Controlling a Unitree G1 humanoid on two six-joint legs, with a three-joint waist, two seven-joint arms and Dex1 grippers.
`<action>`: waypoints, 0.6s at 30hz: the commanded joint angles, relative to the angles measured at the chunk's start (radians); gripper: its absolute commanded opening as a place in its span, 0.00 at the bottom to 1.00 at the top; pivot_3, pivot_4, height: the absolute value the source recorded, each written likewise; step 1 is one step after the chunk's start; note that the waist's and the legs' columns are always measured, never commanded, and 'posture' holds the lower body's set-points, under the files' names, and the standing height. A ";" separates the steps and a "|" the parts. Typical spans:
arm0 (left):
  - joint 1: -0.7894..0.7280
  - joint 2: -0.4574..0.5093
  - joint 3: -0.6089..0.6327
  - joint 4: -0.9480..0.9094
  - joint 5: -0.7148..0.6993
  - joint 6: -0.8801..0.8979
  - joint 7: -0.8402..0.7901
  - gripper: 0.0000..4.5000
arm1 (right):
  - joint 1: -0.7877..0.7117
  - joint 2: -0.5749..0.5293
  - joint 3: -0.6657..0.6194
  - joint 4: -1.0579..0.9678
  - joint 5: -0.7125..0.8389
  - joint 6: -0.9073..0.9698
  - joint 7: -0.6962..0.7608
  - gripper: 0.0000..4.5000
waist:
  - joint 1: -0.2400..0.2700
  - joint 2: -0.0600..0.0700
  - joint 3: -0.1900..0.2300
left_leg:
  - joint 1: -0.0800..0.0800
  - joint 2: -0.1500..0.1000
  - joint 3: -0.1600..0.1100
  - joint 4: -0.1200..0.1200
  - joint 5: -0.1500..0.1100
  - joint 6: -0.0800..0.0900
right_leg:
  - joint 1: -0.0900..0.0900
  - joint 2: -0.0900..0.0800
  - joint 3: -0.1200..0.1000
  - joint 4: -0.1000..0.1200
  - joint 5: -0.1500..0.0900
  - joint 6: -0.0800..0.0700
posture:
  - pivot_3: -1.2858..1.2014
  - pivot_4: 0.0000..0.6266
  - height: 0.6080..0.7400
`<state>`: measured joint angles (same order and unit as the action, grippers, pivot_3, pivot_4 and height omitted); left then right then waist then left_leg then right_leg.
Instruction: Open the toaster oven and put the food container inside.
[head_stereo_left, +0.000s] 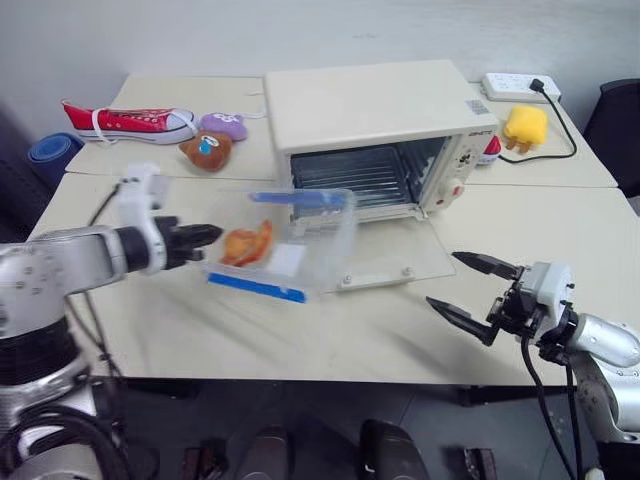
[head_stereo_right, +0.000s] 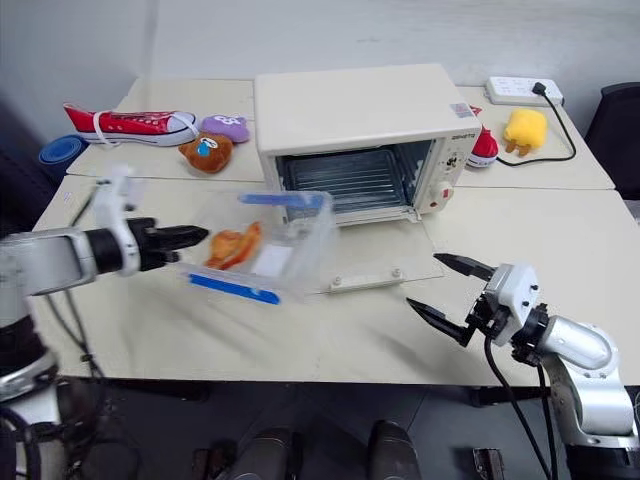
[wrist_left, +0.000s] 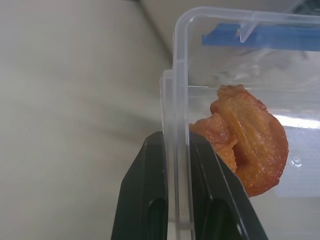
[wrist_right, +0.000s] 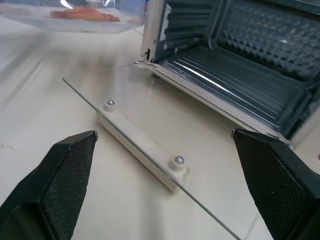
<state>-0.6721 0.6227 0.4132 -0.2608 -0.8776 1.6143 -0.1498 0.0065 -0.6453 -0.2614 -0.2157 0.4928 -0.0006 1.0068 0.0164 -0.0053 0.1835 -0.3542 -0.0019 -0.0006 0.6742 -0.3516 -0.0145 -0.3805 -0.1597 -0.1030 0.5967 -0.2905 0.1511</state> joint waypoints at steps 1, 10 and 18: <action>-0.057 -0.094 -0.004 -0.045 -0.021 0.000 0.085 0.04 | 0.035 -0.004 -0.048 -0.067 0.010 -0.015 -0.030 1.00 | -0.001 0.000 0.000 | 0.000 0.000 0.000 0.000 0.000 0.000 | 0.000 0.000 0.000 0.000 0.000 0.000 | 0.52 0.24 1.00; -0.163 -0.381 -0.036 -0.025 0.117 0.000 0.282 0.04 | 0.149 0.051 -0.049 -0.180 -0.003 -0.019 -0.124 1.00 | 0.011 0.000 0.000 | -0.001 0.000 -0.002 0.005 0.000 0.000 | 0.003 0.000 -0.001 -0.001 0.000 0.000 | 0.52 0.24 1.00; -0.171 -0.432 -0.116 -0.035 0.198 0.000 0.269 0.31 | 0.175 0.072 -0.038 -0.215 -0.010 -0.017 -0.172 1.00 | 0.010 0.000 0.000 | 0.000 0.000 -0.002 0.004 -0.001 0.000 | 0.003 0.001 -0.001 -0.001 0.000 0.000 | 0.52 0.24 1.00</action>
<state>-0.8197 0.1954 0.3110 -0.2638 -0.6968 1.6242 0.1307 0.1755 -0.5773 -0.2869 -0.3896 0.4792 -0.0012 0.8463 0.0268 -0.0056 0.1838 -0.3545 -0.0022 -0.0025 0.6789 -0.3522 -0.0145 -0.3775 -0.1590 -0.1041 0.5955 -0.2902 0.1515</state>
